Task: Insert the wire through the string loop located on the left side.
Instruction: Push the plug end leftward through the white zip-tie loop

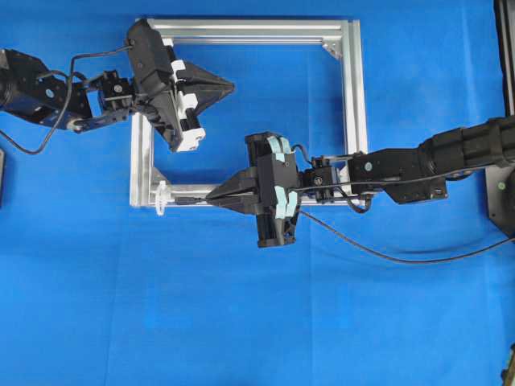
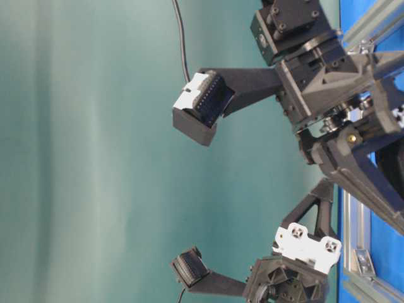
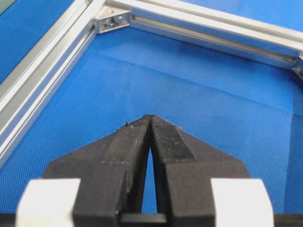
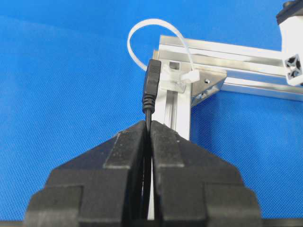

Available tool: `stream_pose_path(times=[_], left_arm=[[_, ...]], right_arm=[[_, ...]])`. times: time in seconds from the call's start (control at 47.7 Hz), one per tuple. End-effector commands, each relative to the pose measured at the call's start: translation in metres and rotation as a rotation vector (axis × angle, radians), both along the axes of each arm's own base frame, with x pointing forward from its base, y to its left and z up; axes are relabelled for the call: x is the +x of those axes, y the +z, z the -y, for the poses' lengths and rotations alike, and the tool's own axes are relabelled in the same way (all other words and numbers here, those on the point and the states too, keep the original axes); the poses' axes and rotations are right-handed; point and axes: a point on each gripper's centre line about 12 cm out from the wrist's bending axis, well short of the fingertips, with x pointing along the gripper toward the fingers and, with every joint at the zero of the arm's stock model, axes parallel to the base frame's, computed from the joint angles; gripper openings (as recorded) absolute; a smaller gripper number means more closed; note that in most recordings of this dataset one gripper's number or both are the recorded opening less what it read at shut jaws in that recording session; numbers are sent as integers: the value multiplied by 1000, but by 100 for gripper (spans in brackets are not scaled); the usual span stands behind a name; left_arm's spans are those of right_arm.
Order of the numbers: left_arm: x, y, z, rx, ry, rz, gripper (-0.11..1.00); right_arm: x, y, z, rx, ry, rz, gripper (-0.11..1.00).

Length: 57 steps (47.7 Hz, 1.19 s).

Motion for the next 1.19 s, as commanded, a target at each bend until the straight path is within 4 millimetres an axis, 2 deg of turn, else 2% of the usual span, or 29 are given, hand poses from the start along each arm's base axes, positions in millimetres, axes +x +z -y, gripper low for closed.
stream_pose_path(times=[0.0, 0.356, 0.859, 1.174], left_arm=[[2, 14, 0, 11, -2, 42, 0], [2, 14, 0, 11, -2, 42, 0], [2, 14, 0, 9, -2, 42, 0], [2, 15, 0, 11, -2, 43, 0]], right_arm=[[5, 15, -1, 3, 3, 47, 0], [9, 16, -1, 3, 3, 54, 0], [55, 14, -2, 3, 2, 92, 0], [66, 12, -3, 5, -1, 106, 0]])
